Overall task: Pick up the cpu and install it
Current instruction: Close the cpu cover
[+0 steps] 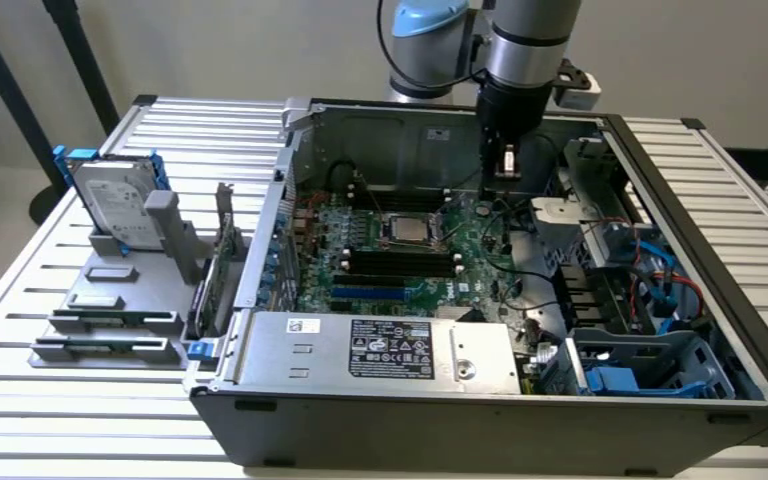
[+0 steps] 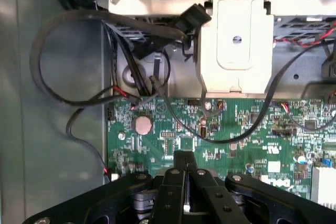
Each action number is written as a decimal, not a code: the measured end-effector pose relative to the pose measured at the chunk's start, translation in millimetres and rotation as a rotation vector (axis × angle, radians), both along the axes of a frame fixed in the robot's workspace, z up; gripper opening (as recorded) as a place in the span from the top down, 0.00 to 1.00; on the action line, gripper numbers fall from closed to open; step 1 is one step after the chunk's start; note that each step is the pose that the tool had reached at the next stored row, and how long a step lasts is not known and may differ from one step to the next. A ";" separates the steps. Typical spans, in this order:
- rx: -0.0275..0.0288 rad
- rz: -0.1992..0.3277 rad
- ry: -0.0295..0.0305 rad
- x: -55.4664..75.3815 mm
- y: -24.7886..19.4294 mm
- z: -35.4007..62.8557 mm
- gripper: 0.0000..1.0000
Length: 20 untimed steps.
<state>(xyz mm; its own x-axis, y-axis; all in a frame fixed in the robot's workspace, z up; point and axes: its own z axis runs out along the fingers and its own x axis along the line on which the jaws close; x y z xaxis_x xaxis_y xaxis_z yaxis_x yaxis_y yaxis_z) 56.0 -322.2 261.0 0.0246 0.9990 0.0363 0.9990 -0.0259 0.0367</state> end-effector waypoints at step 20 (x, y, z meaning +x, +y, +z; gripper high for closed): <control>-0.0463 0.000 0.1322 -2.8 -0.4 -17.8 0.89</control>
<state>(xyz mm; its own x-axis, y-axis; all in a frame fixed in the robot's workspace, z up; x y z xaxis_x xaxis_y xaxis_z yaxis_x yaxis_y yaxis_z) 53.2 -322.5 243.3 0.0265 0.9996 -0.0134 0.9952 -0.0276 -0.0941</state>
